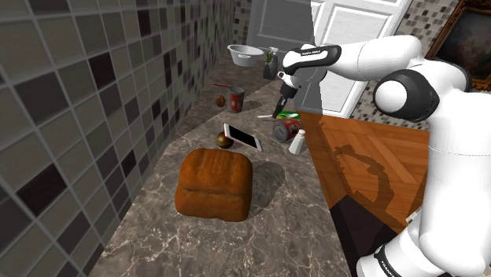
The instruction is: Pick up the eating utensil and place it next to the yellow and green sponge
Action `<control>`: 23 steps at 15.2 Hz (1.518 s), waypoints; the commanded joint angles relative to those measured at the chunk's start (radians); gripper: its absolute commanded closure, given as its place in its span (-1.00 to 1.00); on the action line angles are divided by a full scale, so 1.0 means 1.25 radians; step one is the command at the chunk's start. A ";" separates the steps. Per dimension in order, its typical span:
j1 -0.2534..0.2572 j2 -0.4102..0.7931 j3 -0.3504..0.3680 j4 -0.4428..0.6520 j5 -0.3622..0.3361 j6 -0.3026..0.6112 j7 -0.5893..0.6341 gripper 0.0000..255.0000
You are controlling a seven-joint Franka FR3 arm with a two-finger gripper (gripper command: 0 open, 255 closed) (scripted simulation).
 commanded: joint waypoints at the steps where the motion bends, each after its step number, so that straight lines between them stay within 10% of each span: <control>1: 0.000 0.007 0.002 -0.011 0.005 0.018 -0.006 1.00; 13: -0.001 0.026 0.008 -0.032 0.017 0.055 -0.021 1.00; 14: -0.001 0.026 0.007 -0.033 0.017 0.055 -0.021 -1.00; 23: -0.010 -0.013 -0.007 0.005 -0.005 -0.021 -0.007 -1.00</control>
